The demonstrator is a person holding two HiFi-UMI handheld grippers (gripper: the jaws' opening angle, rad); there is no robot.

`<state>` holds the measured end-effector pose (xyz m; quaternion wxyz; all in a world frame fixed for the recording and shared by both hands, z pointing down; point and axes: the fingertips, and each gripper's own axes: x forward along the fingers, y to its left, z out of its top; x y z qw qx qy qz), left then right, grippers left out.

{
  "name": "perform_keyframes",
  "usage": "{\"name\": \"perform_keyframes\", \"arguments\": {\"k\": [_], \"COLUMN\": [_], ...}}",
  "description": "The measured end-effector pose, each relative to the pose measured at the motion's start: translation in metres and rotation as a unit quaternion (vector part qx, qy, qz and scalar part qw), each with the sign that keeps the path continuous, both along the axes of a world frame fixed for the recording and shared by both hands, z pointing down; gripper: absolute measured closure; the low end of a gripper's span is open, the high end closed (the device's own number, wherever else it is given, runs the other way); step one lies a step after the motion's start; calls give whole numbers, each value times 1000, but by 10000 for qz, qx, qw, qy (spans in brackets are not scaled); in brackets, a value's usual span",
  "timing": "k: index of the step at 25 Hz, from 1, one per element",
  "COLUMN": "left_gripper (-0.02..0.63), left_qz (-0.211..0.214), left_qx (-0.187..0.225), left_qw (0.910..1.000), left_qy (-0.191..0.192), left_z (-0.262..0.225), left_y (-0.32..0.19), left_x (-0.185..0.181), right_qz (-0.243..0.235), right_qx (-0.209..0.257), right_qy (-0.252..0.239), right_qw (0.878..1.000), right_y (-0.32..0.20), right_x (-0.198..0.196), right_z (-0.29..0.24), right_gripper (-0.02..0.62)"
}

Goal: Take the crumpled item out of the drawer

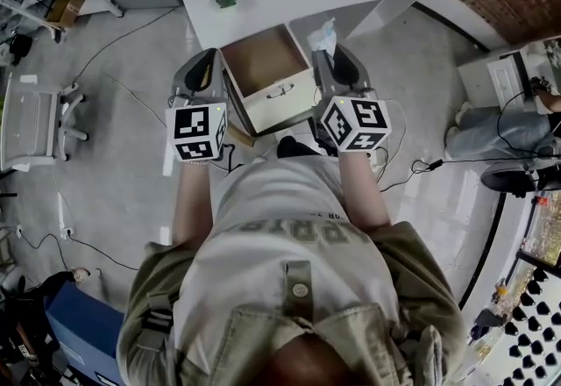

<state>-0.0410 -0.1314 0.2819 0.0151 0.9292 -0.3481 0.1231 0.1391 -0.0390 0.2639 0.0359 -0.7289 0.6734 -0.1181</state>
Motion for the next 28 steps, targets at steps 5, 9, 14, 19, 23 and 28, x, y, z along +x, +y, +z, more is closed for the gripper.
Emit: {"name": "perform_keyframes", "arguments": {"k": [5, 9, 14, 19, 23, 28], "left_gripper": [598, 598, 598, 598, 598, 598], "left_qz": [-71, -151, -217, -273, -325, -350], "left_qx": [35, 81, 136, 108, 114, 116], "left_qw": [10000, 9998, 9997, 9996, 9994, 9993], "left_qy": [-34, -38, -35, -37, -22, -12], "left_z": [0, -3, -9, -7, -8, -8], "left_y": [0, -2, -2, -5, -6, -7], "left_x": [-2, -4, -6, -11, -14, -12], "right_qz": [-9, -13, -29, 51, 98, 2], "right_qx": [114, 191, 258, 208, 174, 196], "right_qy": [11, 23, 90, 232, 469, 505], "right_qw": [9999, 9998, 9996, 9995, 9987, 9985], "right_y": [0, -2, -4, -5, -6, -10], "right_x": [-2, -2, -3, -3, -4, -7], "right_z": [-6, -11, -16, -15, -17, -18], "right_gripper": [486, 486, 488, 494, 514, 515]}}
